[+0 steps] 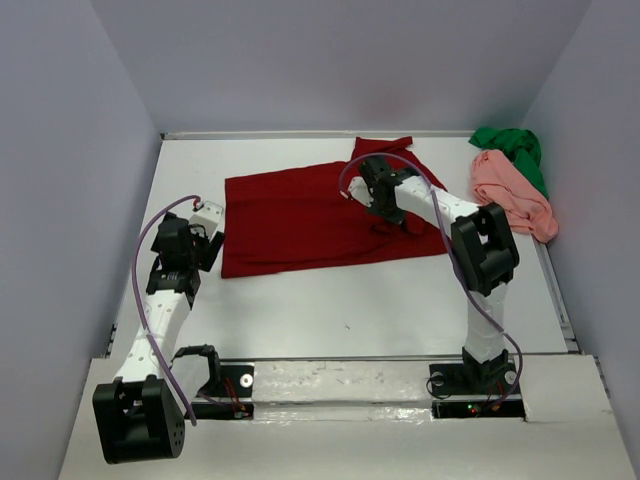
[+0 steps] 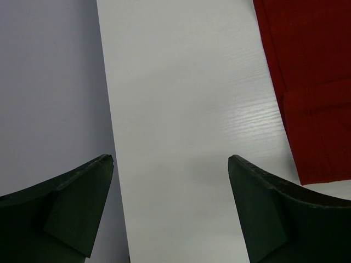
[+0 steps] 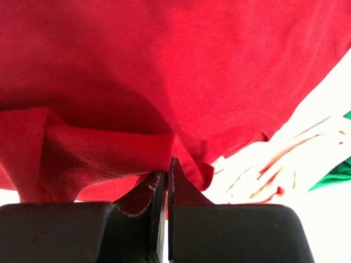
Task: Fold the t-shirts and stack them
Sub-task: Fold the flattened tshirt in 1/3 of the way
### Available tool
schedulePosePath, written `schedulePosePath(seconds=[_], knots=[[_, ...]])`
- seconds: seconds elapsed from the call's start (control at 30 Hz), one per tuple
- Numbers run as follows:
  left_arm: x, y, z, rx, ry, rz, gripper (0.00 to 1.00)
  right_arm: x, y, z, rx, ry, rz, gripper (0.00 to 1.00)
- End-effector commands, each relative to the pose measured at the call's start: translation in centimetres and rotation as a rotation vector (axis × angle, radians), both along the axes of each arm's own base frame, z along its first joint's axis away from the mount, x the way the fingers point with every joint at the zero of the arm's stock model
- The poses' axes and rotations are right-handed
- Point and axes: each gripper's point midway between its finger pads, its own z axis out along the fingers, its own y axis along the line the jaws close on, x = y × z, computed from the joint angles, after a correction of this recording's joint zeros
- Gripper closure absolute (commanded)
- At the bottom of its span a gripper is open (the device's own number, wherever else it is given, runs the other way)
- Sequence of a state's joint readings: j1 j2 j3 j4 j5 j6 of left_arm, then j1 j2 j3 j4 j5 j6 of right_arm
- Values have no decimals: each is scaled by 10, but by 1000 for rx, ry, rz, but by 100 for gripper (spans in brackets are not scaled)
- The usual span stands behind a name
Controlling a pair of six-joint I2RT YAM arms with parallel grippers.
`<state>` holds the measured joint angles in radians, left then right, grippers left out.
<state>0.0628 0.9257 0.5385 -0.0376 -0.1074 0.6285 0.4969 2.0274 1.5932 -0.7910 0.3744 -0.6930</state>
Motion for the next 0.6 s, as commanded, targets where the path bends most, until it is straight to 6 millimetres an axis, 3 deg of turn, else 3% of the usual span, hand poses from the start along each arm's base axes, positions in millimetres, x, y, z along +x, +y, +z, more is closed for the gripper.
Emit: schedulePosePath(seconds=[0.0,0.27,0.57], knots=[[2,1,9,8,-28,-5,1,32,1,23,2,-98,0,100],[6,1,9,6,-19,-9,1,55,-2,32,1,-142,-15,100],[6,-1,6,-3,-14,-16,1,67,-9,23,-24,-138,-27,100]])
